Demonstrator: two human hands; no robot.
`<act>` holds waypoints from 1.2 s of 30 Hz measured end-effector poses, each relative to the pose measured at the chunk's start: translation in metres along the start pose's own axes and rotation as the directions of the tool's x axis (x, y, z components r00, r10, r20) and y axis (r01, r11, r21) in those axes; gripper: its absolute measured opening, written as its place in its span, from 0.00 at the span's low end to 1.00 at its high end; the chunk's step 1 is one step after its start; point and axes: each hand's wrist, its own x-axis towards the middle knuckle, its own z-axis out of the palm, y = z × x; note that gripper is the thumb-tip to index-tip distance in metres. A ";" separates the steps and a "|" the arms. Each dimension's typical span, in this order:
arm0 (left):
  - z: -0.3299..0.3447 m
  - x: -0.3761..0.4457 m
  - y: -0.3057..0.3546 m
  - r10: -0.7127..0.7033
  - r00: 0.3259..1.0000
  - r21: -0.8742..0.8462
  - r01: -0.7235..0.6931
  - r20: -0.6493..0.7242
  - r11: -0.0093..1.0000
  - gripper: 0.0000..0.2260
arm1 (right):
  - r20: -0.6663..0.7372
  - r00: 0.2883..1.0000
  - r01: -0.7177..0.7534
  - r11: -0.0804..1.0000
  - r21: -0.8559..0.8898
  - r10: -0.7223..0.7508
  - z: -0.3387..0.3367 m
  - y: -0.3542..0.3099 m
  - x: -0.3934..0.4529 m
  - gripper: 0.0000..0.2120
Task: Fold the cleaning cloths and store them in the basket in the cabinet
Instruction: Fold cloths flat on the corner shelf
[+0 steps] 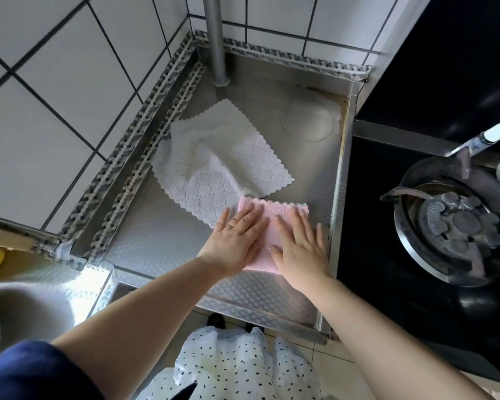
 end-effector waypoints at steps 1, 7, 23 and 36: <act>-0.002 -0.001 0.000 -0.041 0.997 -0.050 0.038 -0.063 0.998 0.26 | -0.011 0.999 -0.044 0.992 0.119 0.045 -0.004 0.001 -0.002 0.31; -0.023 -0.007 -0.007 -0.441 0.896 -0.537 0.344 -0.058 0.770 0.19 | 0.024 0.920 -0.279 0.611 0.741 0.392 -0.018 0.011 -0.007 0.23; -0.050 -0.010 -0.016 -0.636 0.763 -0.844 0.412 0.114 0.343 0.15 | 0.113 0.870 -0.293 0.319 0.901 0.480 -0.030 -0.009 -0.006 0.14; -0.070 -0.121 -0.111 -0.777 0.586 -0.564 0.571 -0.228 0.596 0.10 | 0.361 0.932 -0.308 0.437 0.845 -0.041 -0.007 -0.159 0.026 0.12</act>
